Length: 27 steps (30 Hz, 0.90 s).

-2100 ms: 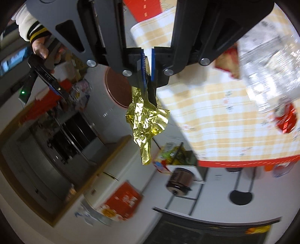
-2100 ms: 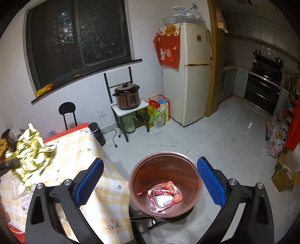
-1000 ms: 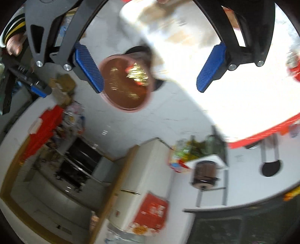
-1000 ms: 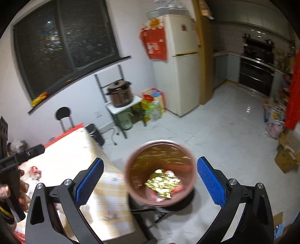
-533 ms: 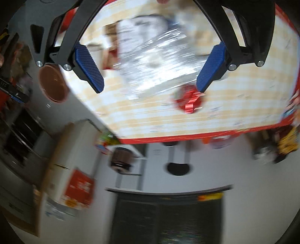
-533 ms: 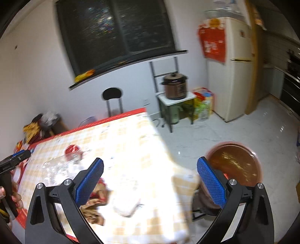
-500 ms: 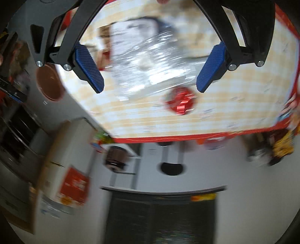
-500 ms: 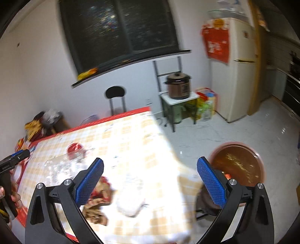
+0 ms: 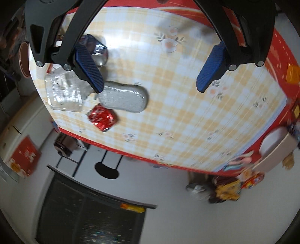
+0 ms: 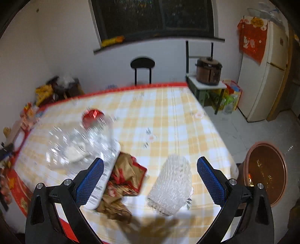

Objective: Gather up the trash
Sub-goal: 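Return both tools to the table and grasp the white foam net with the right gripper, then grasp the clear plastic clamshell with the left gripper while the right holds the foam net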

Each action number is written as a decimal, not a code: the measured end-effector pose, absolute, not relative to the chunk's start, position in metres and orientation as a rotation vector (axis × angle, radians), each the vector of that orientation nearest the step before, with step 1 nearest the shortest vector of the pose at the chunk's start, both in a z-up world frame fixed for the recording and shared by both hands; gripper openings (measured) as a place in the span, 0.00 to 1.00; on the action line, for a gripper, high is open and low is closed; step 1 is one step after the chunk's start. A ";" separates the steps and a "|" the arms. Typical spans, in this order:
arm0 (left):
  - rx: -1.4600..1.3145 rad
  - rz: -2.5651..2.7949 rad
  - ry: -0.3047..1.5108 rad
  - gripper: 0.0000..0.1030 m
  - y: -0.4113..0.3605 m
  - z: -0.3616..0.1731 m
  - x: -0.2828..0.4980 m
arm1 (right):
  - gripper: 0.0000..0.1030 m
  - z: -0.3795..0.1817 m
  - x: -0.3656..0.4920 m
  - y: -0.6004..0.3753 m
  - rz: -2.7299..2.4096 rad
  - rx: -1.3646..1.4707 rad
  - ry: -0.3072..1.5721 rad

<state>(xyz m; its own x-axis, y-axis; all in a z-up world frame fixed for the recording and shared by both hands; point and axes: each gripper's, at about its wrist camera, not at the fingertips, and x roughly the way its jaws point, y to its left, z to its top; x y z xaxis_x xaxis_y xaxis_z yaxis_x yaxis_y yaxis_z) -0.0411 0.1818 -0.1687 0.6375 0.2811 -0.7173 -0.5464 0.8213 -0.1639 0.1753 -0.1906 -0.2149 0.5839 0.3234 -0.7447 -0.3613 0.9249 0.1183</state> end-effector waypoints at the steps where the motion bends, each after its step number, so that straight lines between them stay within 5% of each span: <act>1: -0.396 0.494 0.741 0.94 0.183 -0.172 -0.043 | 0.95 -0.225 0.179 -0.190 0.385 -0.056 0.882; 12: -0.443 0.483 0.766 0.94 0.189 -0.193 -0.051 | 0.69 -0.308 0.202 -0.203 0.267 0.024 1.087; 27: -0.440 0.412 0.785 0.93 0.176 -0.196 -0.038 | 0.35 -0.311 0.200 -0.205 0.264 0.084 1.116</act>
<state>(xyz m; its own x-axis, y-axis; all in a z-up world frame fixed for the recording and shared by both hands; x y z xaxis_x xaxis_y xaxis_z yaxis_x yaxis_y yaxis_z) -0.0378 0.1761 -0.1963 0.6380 0.1892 -0.7464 -0.5072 0.8326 -0.2226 0.1996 -0.2047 -0.3114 0.4114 0.2518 -0.8760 -0.1676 0.9656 0.1989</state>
